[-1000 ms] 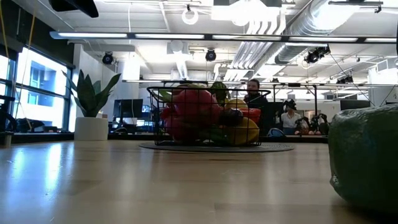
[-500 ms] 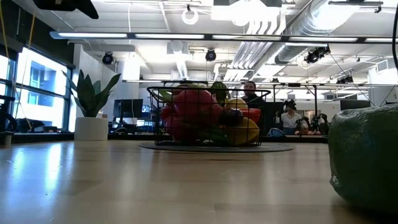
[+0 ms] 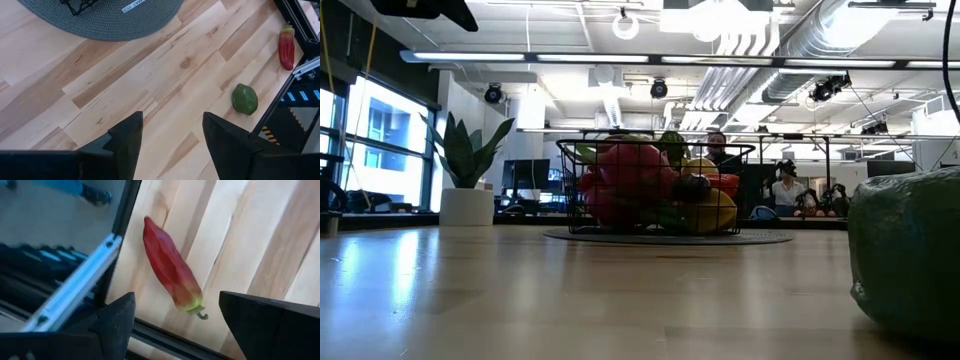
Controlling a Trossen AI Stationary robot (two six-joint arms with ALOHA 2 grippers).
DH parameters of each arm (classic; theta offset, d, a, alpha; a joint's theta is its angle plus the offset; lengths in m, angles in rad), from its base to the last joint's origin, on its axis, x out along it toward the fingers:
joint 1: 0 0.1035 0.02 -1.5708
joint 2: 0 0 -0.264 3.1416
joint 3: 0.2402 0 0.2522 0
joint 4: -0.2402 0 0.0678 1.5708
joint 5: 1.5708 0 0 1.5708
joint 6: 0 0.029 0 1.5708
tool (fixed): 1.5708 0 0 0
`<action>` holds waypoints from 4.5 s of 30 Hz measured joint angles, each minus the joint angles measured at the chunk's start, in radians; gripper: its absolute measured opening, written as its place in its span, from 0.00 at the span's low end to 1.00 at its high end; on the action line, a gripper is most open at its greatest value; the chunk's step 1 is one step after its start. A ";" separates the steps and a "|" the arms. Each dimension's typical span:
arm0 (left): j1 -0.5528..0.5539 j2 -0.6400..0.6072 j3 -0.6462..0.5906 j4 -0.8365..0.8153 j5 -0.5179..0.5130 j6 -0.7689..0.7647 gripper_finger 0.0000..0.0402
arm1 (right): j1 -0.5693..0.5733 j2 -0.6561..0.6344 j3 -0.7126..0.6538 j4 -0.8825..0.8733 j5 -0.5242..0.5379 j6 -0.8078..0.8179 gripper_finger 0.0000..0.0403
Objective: Build produce basket
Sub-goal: Put the red bell pepper into the wire basket
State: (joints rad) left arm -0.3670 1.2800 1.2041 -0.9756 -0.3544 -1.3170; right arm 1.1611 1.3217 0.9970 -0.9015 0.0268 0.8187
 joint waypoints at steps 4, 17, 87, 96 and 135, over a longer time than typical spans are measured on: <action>0.000 0.000 0.000 0.000 0.002 0.000 0.49 | 0.021 0.064 0.000 0.001 0.000 -0.043 0.67; 0.000 0.000 0.000 0.000 0.001 -0.016 0.49 | 0.025 0.272 0.000 0.022 -0.003 -0.156 0.67; 0.000 -0.001 0.000 0.000 -0.078 0.562 0.49 | -0.647 0.437 0.337 0.018 0.187 0.373 0.20; 0.025 -0.001 0.000 0.000 -0.107 0.563 0.49 | -0.865 0.437 0.411 -0.061 0.188 0.162 0.20; 0.517 -0.001 0.000 0.056 -0.121 0.747 0.49 | -1.470 0.444 0.473 -0.055 -0.027 -0.637 0.26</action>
State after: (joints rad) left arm 0.1500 1.2789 1.2041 -0.9192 -0.4755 -0.5705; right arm -0.3084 1.7657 1.4700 -0.9567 -0.0006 0.1816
